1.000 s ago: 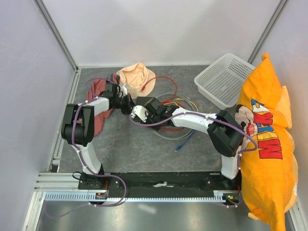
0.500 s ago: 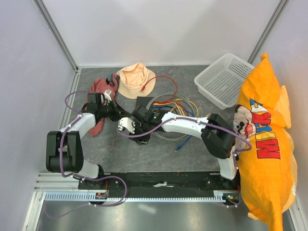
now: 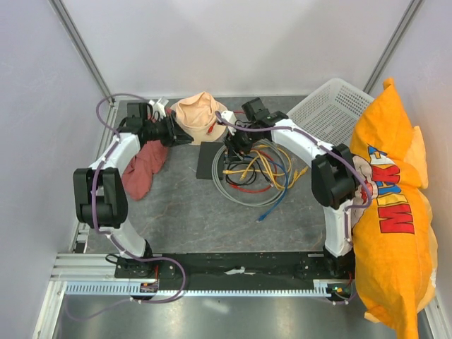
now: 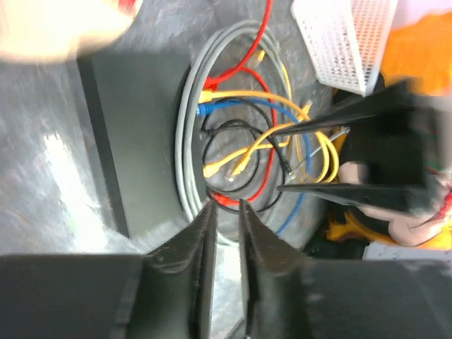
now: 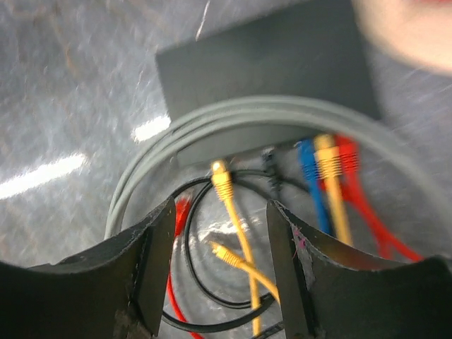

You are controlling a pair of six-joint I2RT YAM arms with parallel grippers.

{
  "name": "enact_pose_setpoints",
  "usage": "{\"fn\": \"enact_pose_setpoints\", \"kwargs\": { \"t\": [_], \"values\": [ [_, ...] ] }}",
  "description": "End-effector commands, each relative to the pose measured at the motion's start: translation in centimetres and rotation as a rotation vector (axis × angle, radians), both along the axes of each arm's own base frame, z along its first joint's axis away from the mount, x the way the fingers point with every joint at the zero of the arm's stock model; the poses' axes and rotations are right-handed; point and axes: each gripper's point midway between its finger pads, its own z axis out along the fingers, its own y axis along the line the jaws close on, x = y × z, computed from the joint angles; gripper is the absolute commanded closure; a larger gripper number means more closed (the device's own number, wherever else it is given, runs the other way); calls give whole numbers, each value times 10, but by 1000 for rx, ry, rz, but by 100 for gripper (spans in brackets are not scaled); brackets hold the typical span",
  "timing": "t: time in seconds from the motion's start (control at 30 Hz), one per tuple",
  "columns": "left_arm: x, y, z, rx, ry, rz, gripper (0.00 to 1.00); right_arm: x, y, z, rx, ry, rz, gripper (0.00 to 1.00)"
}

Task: Pull the plug from the switch port

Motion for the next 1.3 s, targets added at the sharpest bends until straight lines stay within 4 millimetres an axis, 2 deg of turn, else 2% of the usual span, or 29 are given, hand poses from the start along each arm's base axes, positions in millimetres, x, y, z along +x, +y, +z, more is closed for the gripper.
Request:
{"fn": "enact_pose_setpoints", "kwargs": {
  "t": [0.0,0.03,0.07,0.1,0.13,0.17,0.27,0.37,0.53,0.67,0.77,0.8,0.87,0.97,1.0,1.1,1.27],
  "values": [
    [15,-2,18,118,-171,-153,69,-33,8,-16,89,176,161,38],
    [18,-6,16,163,-215,-187,67,-33,7,-23,98,212,163,38],
    [22,-10,18,193,-255,-220,67,-36,9,-20,134,239,182,39],
    [19,-15,14,238,-270,-260,67,-33,5,-22,143,253,180,40],
    [15,-28,10,306,-339,-352,65,-33,4,-29,145,274,182,41],
    [14,-33,8,338,-361,-382,65,-29,5,-27,168,279,187,43],
    [8,-47,-1,344,-337,-412,66,-16,1,-33,210,309,171,44],
    [9,-52,-21,320,-259,-382,71,-14,2,-42,230,364,179,46],
    [8,-53,-55,324,-156,-352,75,-5,11,-55,251,412,144,47],
    [-1,-50,-82,327,-76,-349,76,6,12,-67,229,421,77,48],
    [-5,-47,-98,350,-45,-345,77,13,9,-71,202,394,36,49],
    [-5,-45,-102,363,-35,-338,78,20,13,-64,214,368,8,49],
    [-7,-42,-110,379,-12,-329,78,27,9,-72,186,346,-57,48],
    [-11,-40,-123,390,18,-323,79,35,10,-75,175,339,-99,48],
    [-12,-39,-128,395,33,-319,79,34,10,-79,172,353,-103,49],
    [-11,-38,-132,401,46,-310,79,30,11,-82,174,365,-90,50],
    [-12,-38,-135,404,57,-307,79,18,11,-98,144,404,-80,53]
  ]
}}
